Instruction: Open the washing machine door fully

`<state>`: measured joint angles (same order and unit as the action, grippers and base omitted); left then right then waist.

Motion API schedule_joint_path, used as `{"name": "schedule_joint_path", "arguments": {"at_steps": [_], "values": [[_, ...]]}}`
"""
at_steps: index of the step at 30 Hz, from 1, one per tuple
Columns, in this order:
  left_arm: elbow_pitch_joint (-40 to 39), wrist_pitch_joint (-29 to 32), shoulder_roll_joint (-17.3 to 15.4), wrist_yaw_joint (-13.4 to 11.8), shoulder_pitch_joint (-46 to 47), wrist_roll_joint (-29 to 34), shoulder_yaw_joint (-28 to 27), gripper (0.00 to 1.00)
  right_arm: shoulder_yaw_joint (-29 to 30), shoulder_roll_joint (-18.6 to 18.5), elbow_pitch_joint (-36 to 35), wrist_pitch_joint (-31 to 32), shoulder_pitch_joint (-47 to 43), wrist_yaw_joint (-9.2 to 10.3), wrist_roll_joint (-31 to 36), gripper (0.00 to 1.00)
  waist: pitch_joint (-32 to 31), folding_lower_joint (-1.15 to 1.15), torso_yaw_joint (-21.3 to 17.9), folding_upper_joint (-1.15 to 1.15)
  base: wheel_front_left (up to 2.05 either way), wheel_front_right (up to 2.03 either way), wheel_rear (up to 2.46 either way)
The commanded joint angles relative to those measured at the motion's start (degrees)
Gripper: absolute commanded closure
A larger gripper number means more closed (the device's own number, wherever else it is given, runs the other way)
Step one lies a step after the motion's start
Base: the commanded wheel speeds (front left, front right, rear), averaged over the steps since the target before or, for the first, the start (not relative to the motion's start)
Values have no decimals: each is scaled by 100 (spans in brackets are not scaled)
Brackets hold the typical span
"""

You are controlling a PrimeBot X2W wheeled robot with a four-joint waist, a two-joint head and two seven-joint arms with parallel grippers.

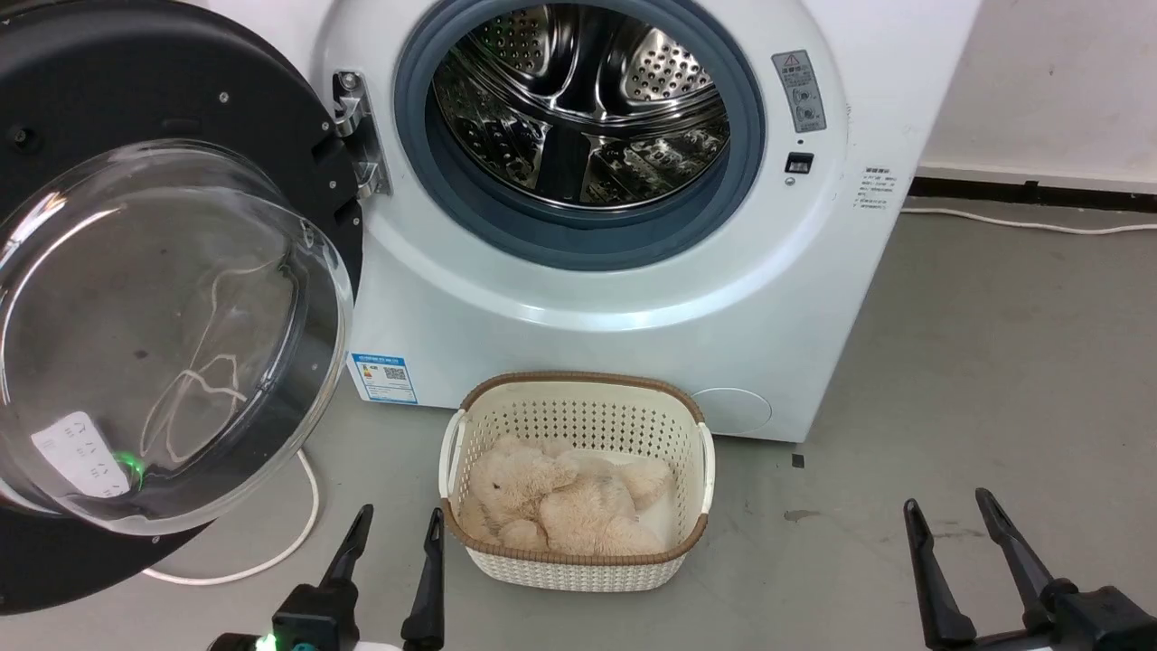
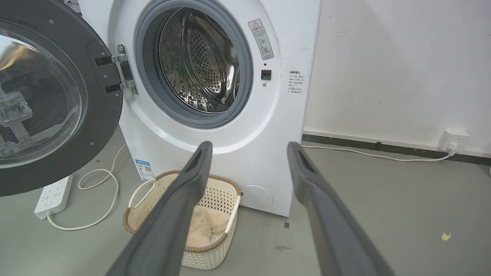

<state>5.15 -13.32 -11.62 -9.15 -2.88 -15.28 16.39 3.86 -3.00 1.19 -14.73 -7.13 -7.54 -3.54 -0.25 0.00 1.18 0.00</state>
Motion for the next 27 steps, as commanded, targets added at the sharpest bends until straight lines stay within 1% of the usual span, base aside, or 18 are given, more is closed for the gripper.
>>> {"name": "schedule_joint_path", "arguments": {"at_steps": [1,7,8,27], "values": [[-15,-10,-14,-41,88,9,18,0,9,13,0,-26,-3,5,-24,0,5,0,1,0,0,0,0],[-65,-37,-20,-74,131,21,25,0,13,13,-16,-26,0,5,-36,0,35,0,23,0,0,0,0],[-49,-9,-4,-52,63,7,7,100,9,0,-1,2,2,0,-7,100,36,0,23,0,0,0,0],[-100,171,110,74,89,198,-211,100,-42,1,-15,190,93,1,40,100,35,0,5,0,0,0,0]]}}
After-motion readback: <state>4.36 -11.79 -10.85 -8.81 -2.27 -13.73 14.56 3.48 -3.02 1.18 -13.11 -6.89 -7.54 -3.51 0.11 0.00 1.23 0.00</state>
